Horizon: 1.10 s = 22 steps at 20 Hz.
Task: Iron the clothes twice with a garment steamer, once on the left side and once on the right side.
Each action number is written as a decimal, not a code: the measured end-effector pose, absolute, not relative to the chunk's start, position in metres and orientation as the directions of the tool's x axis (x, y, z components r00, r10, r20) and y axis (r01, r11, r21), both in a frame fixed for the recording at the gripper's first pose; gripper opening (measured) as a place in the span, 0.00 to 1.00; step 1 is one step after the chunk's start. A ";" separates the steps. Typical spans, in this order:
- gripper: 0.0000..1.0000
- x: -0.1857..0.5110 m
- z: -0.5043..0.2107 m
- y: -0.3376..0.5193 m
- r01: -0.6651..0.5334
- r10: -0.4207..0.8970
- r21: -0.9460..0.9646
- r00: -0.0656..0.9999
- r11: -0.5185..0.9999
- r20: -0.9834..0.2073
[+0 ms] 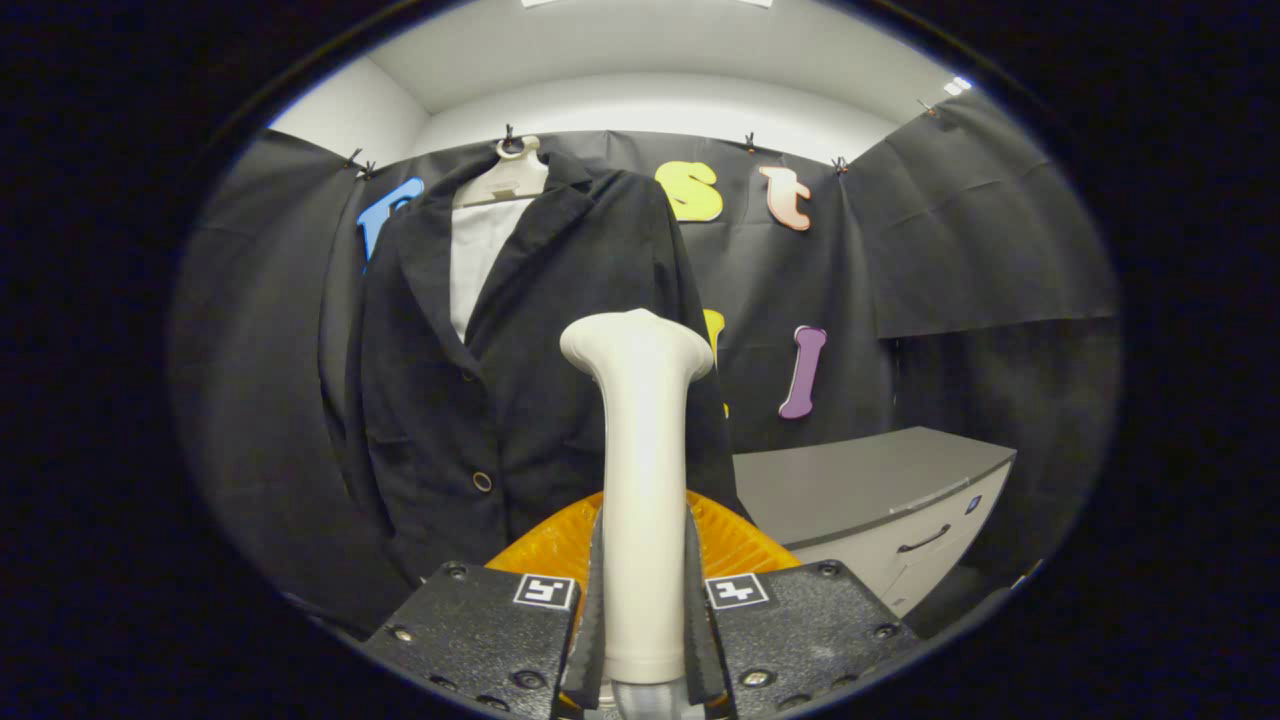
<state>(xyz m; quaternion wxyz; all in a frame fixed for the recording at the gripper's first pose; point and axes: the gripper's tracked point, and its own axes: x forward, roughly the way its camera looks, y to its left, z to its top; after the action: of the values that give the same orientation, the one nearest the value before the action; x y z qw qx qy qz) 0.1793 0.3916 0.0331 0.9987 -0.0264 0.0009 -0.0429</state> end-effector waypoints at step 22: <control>0.34 0.159 -0.147 0.404 -0.004 -0.044 -0.149 0.948 0.989 -0.314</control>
<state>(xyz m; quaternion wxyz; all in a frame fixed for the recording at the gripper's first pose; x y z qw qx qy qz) 0.1586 0.4041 -0.1474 0.9842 -0.0742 0.1604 -0.0102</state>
